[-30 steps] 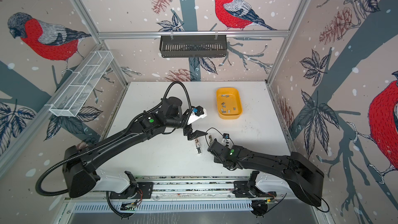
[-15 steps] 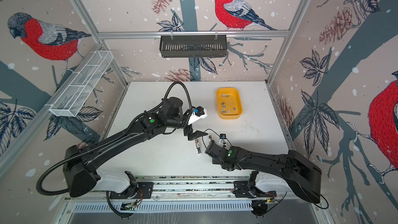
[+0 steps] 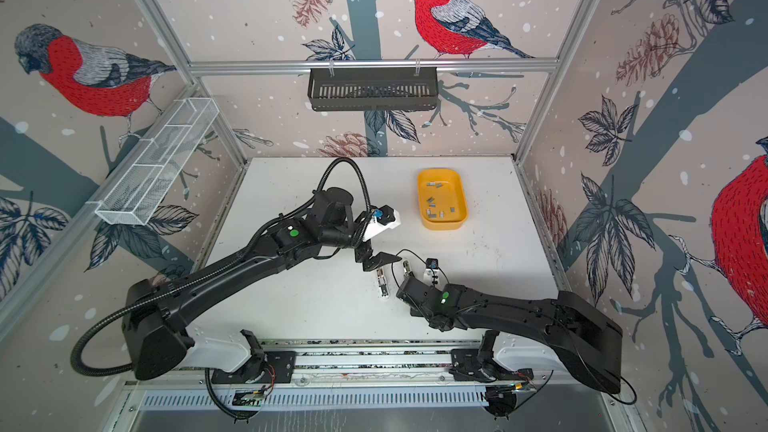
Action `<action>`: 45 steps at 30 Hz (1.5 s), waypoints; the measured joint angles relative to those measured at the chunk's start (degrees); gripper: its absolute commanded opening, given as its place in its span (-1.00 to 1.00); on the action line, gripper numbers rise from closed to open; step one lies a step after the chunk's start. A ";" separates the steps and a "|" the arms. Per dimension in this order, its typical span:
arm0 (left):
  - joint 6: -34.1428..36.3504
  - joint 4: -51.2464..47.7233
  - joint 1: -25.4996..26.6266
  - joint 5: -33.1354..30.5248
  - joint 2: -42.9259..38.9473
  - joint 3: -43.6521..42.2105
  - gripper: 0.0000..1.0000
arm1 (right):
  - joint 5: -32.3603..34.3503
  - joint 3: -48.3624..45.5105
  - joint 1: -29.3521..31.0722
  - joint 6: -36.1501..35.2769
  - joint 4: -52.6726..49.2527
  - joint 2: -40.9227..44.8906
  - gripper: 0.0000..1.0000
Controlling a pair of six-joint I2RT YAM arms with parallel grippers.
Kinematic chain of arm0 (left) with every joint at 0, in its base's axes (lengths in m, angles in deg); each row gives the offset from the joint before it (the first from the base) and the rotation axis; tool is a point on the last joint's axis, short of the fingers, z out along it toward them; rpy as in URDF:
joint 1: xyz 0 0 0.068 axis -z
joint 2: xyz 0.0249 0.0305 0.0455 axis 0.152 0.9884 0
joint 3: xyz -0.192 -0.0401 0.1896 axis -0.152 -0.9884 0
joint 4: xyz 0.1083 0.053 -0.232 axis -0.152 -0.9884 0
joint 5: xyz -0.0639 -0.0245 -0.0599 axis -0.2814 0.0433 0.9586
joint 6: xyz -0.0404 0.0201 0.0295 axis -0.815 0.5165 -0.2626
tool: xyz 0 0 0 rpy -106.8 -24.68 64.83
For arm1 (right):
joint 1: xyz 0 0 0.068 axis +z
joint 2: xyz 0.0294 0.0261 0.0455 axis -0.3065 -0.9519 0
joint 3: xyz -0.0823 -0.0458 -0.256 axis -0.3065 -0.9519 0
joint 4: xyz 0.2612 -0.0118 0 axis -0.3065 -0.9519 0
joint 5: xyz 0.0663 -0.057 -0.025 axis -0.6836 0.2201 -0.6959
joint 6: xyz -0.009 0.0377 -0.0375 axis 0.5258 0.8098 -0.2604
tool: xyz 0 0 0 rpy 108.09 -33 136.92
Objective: Load the staples into the stapler
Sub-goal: 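Carry the strip with the right gripper over the pink stapler while the left gripper withdraws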
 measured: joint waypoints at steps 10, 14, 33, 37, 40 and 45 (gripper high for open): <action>0.00 0.00 0.17 0.00 0.00 0.00 0.94 | 0.00 -0.44 -0.02 -0.04 2.27 -0.87 -0.48; 0.00 0.00 0.17 0.00 0.00 0.00 0.94 | 0.00 -0.39 -0.02 -0.44 2.69 -1.36 -0.54; -0.02 0.02 0.17 0.15 -0.24 0.00 0.94 | 2.56 1.57 0.13 -1.97 3.50 -6.38 -0.68; -0.02 0.02 0.17 0.17 -0.24 0.00 0.94 | 3.06 1.51 0.52 -1.95 3.67 -6.34 -0.72; -0.04 0.02 0.17 0.15 -0.24 0.00 0.94 | 2.51 1.38 0.85 -1.95 3.69 -5.79 -0.73; -0.09 0.00 -0.42 0.07 -0.57 0.02 0.94 | 1.92 1.25 1.57 -1.95 3.48 -4.02 -0.73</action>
